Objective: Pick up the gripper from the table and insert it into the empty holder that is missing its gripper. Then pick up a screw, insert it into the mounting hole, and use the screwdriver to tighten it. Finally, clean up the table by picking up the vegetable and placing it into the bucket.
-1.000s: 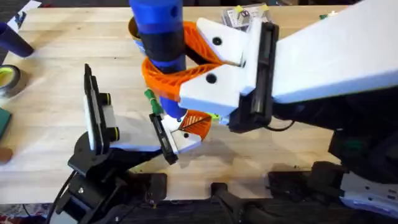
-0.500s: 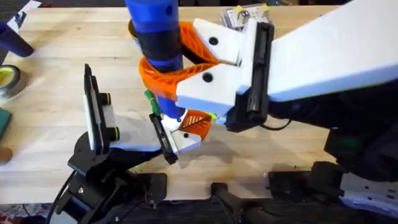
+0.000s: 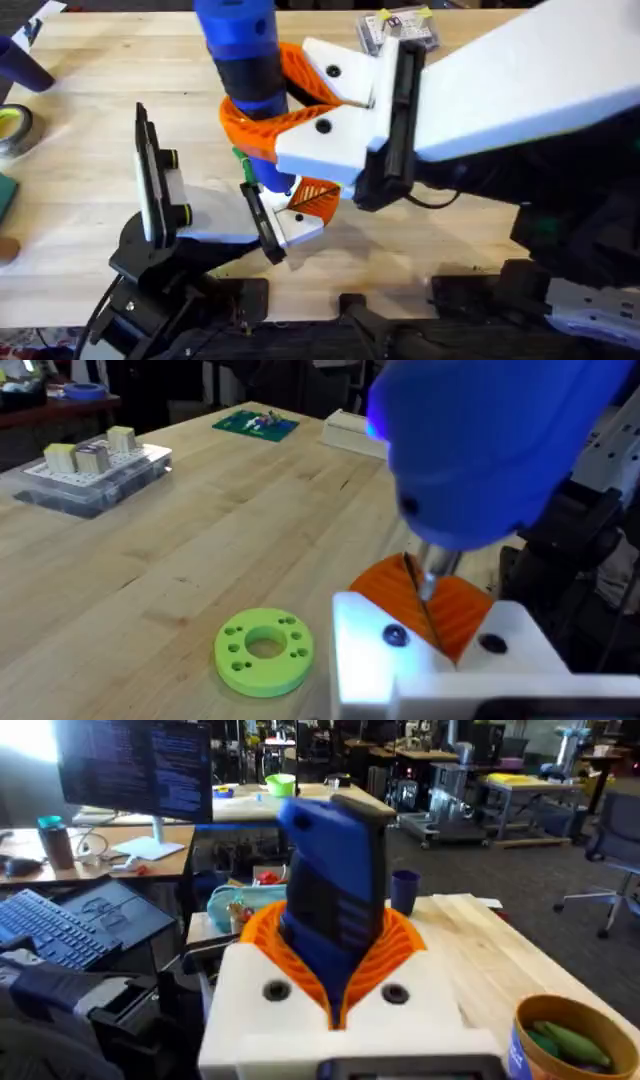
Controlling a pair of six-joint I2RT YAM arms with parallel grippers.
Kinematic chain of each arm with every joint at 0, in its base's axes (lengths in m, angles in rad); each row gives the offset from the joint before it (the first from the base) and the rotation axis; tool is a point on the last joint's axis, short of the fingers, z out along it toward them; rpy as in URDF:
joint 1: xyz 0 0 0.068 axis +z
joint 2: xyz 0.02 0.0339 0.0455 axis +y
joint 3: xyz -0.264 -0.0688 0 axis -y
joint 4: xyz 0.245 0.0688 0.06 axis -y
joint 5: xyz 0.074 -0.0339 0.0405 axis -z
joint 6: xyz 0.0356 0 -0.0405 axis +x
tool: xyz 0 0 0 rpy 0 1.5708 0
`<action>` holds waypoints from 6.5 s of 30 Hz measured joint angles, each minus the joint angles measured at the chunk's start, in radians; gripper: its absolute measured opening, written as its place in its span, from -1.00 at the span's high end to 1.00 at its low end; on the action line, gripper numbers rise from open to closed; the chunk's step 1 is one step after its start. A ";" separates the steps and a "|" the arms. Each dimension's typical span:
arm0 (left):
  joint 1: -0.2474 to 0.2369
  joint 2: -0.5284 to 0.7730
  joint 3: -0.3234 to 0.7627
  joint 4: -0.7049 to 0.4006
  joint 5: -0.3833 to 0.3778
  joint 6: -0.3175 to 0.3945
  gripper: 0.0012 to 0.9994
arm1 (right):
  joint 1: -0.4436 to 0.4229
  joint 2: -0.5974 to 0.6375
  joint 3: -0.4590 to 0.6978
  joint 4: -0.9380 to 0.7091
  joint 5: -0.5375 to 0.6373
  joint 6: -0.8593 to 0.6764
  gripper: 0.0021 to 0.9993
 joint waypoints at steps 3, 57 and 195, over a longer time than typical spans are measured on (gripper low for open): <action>0.000 0.000 0.000 0.000 0.000 0.000 0.97 | 0.000 0.013 0.000 -0.002 0.000 0.000 0.95; 0.000 0.001 0.000 -0.001 0.000 -0.001 0.97 | 0.000 0.027 0.000 -0.083 0.009 -0.028 0.96; 0.000 0.000 0.000 0.000 -0.003 0.000 0.97 | 0.000 0.054 0.000 -0.029 0.023 -0.016 0.96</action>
